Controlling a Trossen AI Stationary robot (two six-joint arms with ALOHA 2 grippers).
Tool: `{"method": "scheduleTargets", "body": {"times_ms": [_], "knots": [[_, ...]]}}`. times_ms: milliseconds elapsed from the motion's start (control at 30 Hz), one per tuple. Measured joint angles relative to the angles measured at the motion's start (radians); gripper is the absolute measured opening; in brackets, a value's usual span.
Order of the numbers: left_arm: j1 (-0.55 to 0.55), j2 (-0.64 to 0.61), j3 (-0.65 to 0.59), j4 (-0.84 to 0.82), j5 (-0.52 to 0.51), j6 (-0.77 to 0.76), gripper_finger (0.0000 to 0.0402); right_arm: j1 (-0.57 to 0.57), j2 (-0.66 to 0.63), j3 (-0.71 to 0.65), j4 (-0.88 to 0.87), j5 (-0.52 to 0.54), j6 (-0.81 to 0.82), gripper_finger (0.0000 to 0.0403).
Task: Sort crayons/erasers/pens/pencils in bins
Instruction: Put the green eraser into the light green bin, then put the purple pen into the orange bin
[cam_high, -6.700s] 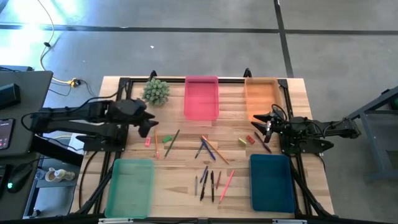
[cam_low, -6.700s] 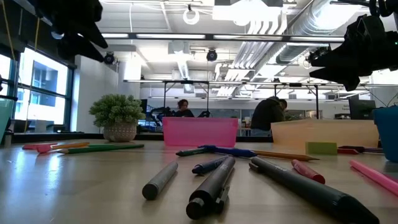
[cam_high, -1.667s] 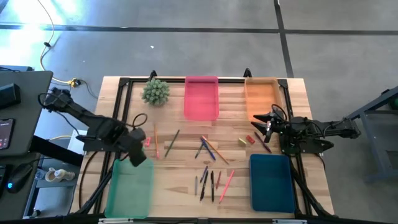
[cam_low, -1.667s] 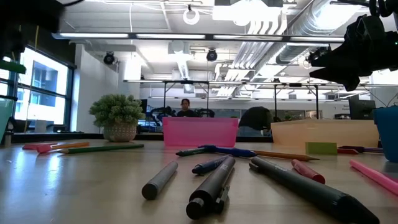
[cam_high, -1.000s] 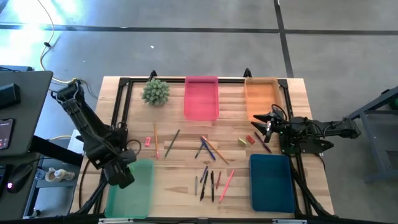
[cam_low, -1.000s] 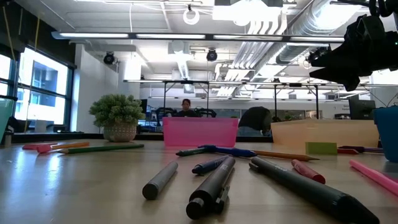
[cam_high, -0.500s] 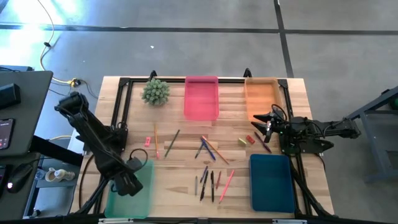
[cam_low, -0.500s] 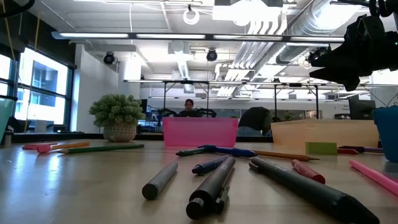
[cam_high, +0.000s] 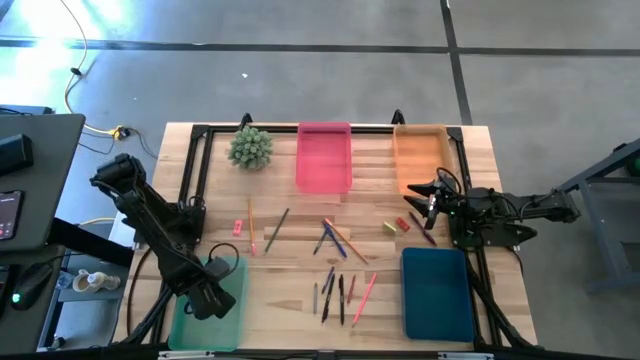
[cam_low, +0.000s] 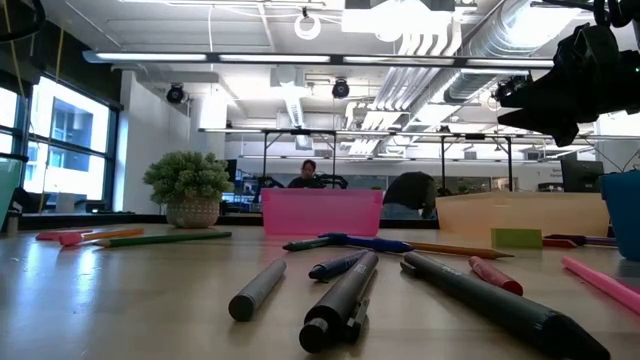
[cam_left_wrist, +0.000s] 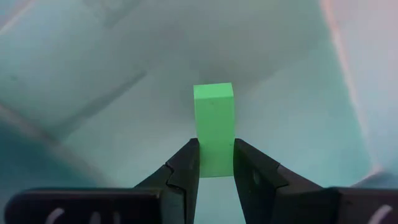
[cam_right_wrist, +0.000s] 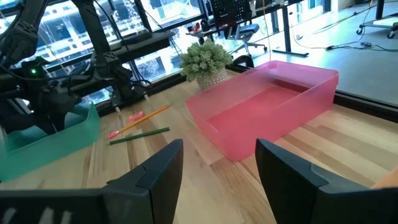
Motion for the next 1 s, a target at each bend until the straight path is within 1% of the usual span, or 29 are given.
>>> {"method": "scheduleTargets", "body": {"times_ms": [100, 233, 600, 733, 800, 900, 1000], "knots": [[0.0, 0.0, 0.0, 0.0, 0.007, -0.055, 0.0084, 0.0, 0.0, 0.0, 0.0, 0.0, 0.0, 0.0193], [0.0, 0.0, 0.0, 0.001, 0.041, -0.095, 0.0101, 0.0, 0.0, 0.0, 0.0, 0.0, 0.0, 0.0193], [0.0, 0.0, 0.0, 0.001, 0.051, -0.172, 0.0183, 0.0, 0.0, 0.0, 0.0, 0.0, 0.0, 0.0193], [0.0, -0.001, 0.0, 0.014, 0.051, -0.167, 0.0198, 0.0, 0.0, 0.0, 0.005, 0.0, 0.002, 0.0193], [0.0, -0.001, 0.003, 0.016, 0.051, -0.164, 0.0199, 0.0, 0.0, 0.0, 0.03, 0.001, 0.033, 0.0193], [0.0, -0.003, 0.031, 0.021, 0.042, -0.158, 0.02, 0.0, 0.0, 0.0, 0.082, 0.002, 0.13, 0.0193], [0.003, -0.014, 0.071, 0.023, -0.001, -0.136, 0.02, 0.0, 0.0, 0.0, 0.13, 0.002, 0.215, 0.0193]]}}
